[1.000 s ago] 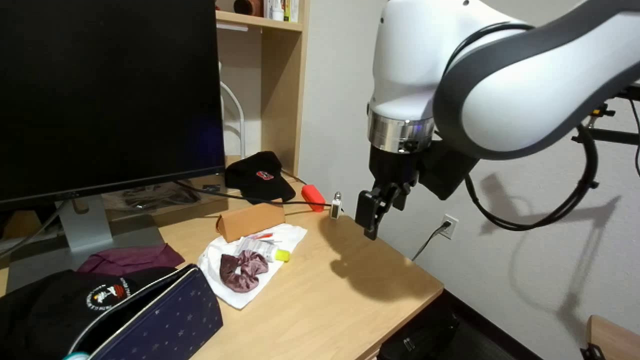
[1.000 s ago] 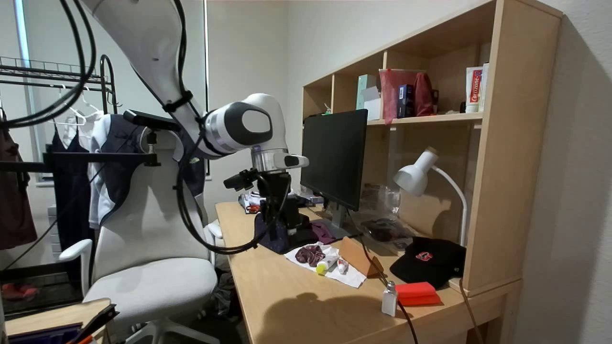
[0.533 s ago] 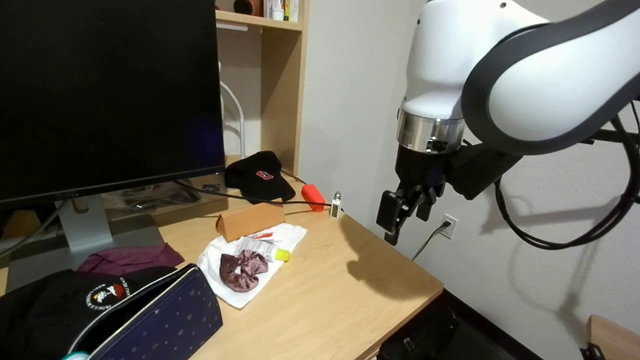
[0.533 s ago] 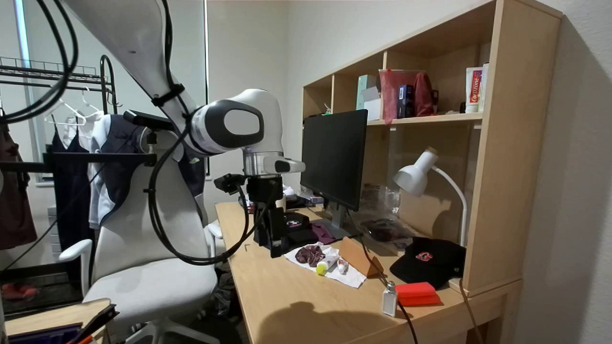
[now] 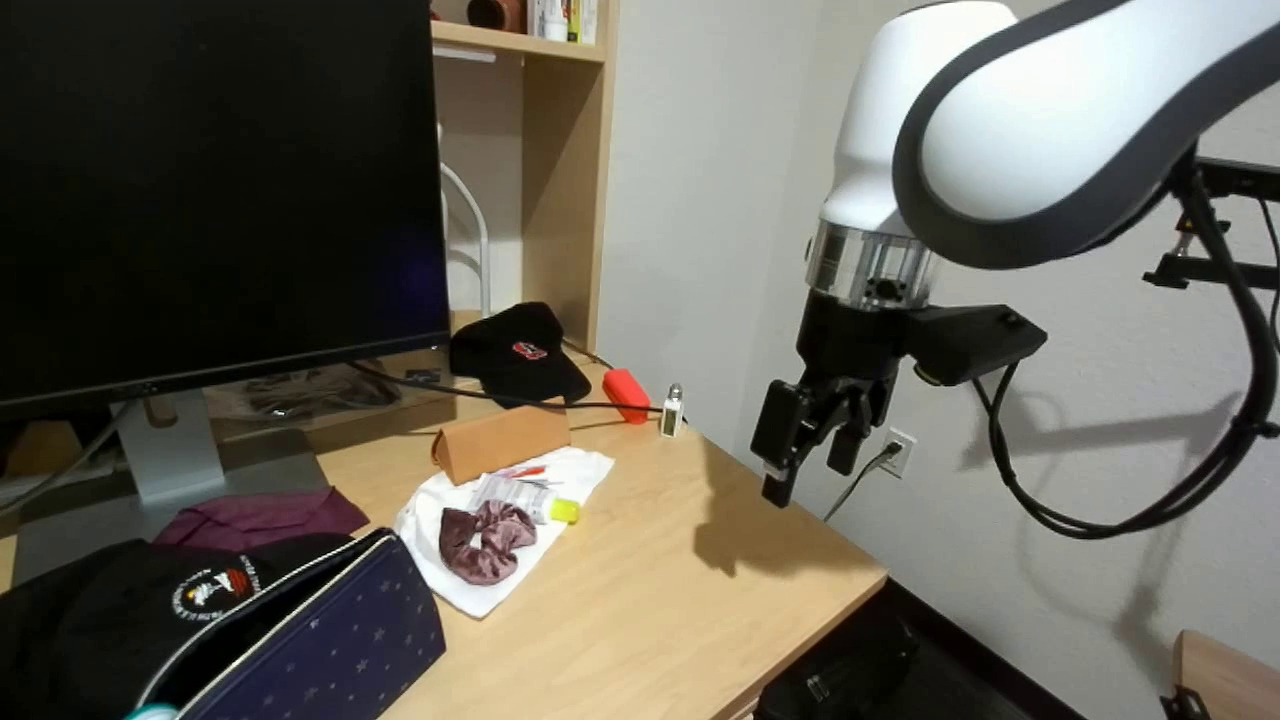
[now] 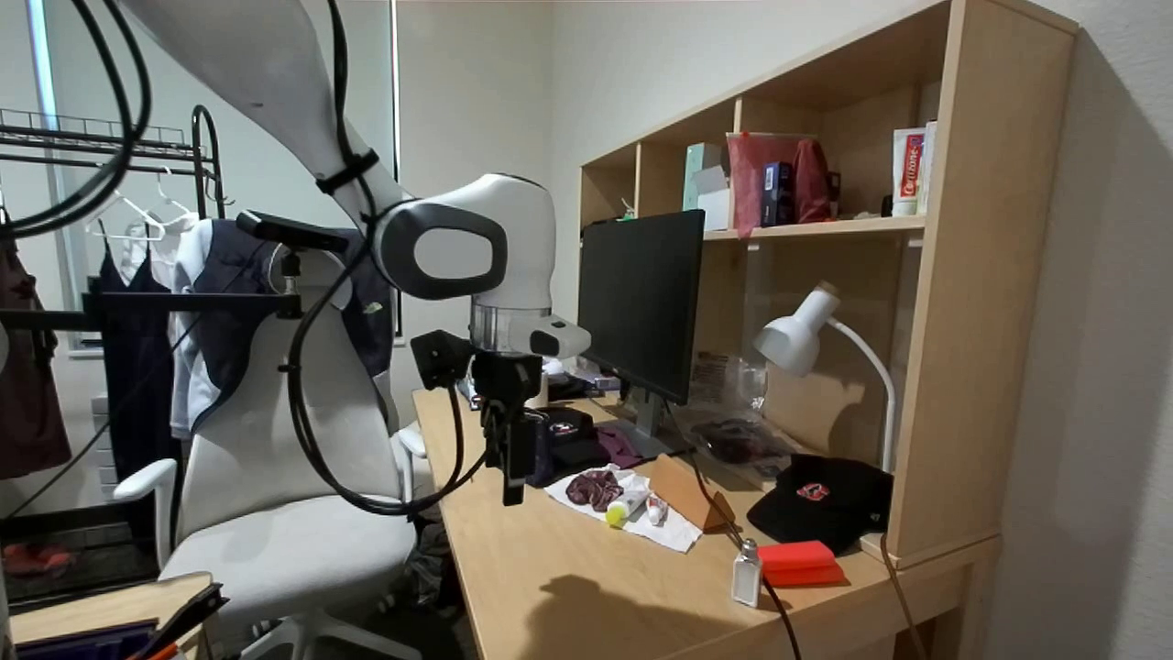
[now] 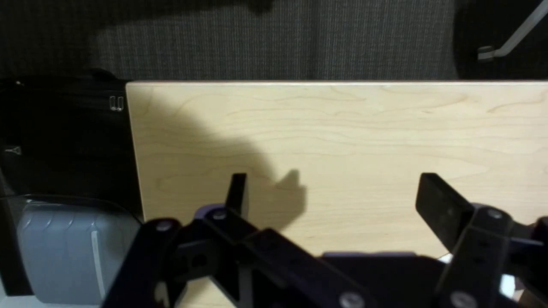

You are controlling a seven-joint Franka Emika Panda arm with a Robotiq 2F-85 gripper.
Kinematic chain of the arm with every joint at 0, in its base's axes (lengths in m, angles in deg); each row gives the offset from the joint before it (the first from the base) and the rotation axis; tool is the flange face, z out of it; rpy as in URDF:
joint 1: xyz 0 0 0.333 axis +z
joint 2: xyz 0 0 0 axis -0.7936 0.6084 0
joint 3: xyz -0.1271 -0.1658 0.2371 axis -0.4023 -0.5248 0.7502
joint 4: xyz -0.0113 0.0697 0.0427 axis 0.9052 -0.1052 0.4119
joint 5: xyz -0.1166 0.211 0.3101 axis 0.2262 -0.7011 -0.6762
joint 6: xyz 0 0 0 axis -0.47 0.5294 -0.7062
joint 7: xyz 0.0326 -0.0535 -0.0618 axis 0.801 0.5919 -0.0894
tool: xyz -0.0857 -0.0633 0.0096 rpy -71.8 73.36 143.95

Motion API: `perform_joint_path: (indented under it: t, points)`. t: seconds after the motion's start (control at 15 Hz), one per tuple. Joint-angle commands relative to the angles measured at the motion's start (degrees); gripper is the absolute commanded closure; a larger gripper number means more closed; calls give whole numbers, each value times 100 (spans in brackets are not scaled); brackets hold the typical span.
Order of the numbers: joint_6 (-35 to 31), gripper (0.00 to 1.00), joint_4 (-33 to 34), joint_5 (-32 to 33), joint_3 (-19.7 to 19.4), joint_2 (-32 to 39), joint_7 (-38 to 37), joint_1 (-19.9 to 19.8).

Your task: Take the orange object from near the tube and put it on the orange object then move the tube to the left on the white cloth

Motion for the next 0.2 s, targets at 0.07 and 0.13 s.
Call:
perform_joint_path:
  t: [0.07, 0.13]
  points:
    - [35, 0, 7, -274, 93, 51, 366, -108]
    - [35, 0, 7, -313, 89, 70, 434, -107]
